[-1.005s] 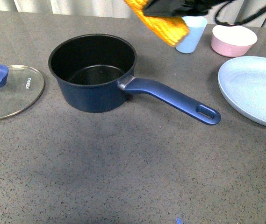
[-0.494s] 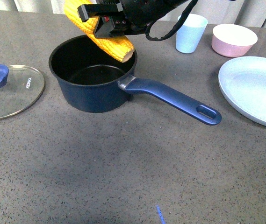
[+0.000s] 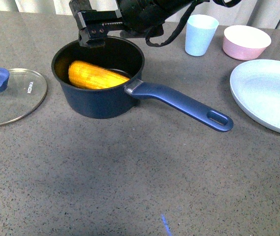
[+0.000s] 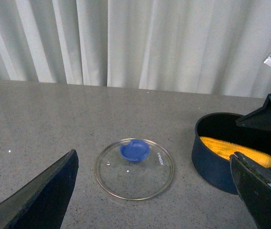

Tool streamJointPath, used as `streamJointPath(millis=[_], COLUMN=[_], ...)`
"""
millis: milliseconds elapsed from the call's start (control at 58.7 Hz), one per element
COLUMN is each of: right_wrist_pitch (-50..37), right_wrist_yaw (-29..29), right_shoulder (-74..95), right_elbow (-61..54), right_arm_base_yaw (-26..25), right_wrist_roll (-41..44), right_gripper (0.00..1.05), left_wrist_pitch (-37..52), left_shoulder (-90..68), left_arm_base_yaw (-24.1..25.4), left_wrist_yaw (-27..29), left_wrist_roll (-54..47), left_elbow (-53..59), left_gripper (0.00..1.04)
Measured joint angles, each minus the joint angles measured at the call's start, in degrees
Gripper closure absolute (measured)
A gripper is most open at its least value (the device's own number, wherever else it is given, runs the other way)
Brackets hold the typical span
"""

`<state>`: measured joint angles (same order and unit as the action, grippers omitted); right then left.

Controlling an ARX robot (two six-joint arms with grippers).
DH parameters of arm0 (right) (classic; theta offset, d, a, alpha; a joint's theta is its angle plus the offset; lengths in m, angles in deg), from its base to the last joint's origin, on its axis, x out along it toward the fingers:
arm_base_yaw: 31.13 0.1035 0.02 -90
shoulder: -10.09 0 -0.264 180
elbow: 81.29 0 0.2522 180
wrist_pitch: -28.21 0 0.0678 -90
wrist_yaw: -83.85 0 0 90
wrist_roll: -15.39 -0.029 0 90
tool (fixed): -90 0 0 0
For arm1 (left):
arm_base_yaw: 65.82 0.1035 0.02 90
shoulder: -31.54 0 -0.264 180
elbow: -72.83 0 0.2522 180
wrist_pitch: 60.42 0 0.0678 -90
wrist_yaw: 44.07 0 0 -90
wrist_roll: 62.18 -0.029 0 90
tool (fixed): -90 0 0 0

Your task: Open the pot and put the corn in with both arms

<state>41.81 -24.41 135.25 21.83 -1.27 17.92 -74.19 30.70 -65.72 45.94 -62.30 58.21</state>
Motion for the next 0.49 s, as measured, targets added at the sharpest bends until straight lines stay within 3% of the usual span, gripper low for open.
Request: streamJointPath(millis=[273,494], right_wrist_pitch=[-12.2,-15.0], right_wrist_yaw=[0.3,-0.2], right_shoulder=[-14.0,-33.9], right_elbow=[-16.0,-34.3], right_arm_base_yaw=[-6.1,-16.9], right_wrist_roll=[-4.2,-4.6], right_gripper=[0.09,0.09], left_wrist_pitch=[0.0,0.0], left_shoulder=[0.0,0.0], left_arm_base_yaw=[0.0,0.0], left_wrist_yaw=[0.0,0.0], left_wrist_roll=[0.0,0.0], left_elbow=[0.0,0.0], left_gripper=[0.09,0.09])
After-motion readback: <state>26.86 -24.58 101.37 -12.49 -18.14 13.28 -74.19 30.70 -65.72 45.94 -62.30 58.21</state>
